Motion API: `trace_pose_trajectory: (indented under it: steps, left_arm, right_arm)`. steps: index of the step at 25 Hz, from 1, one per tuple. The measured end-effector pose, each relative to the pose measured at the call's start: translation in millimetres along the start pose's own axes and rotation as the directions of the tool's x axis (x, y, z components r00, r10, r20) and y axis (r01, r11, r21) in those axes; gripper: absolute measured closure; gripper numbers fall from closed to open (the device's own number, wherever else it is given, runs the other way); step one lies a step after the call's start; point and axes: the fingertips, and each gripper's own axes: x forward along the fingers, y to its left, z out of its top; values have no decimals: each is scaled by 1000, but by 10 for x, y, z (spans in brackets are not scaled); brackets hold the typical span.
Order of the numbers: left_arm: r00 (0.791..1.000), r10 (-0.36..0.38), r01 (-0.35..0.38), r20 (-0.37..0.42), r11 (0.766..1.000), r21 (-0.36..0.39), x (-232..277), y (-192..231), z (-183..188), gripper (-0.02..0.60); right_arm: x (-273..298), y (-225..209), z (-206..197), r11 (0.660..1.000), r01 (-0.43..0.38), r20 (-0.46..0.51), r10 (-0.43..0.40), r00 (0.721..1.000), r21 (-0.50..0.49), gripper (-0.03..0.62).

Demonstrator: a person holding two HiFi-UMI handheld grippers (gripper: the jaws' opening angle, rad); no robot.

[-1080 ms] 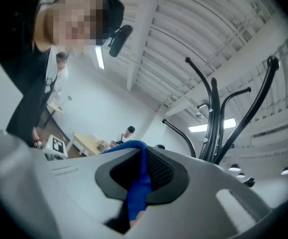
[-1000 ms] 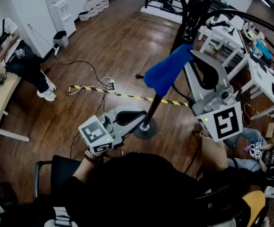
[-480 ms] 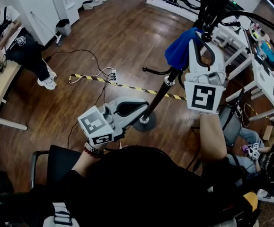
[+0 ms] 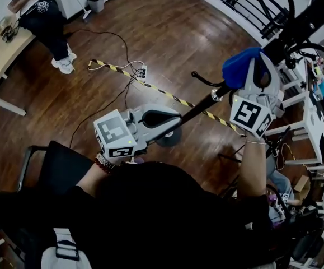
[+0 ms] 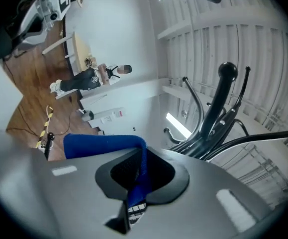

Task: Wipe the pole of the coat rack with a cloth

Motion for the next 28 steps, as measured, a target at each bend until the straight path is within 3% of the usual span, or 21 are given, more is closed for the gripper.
trace_pose_trajectory:
  steps: [5,11,15,22,28]
  left_arm:
    - [999,-13,15,37,998,-55,-108,-3,35,575]
    - [1000,5,-4,21,998,-62,-140,11,-35,575]
    - [1000,-7,7,-10,999,-40,-125,-95,-93,575]
    - [1000,8,-8,-6,999,-40,-241,-135,-94,575]
    - [999,42,-43,-5,998,-39,-411,-151,-131,575]
  right_arm:
    - [2,398,-120,990,-140,-88,142,986,24,571]
    - [-10,947,-325,961,-255,-167,234,958,-110,571]
    - [-62,1238,-455,942,-311,-205,282,937,-125,571]
    - [-58,1612,-627,906,-406,-301,357,884,-118,571]
    - [-52,1810,-740,886,-462,-391,410,824,-46,571]
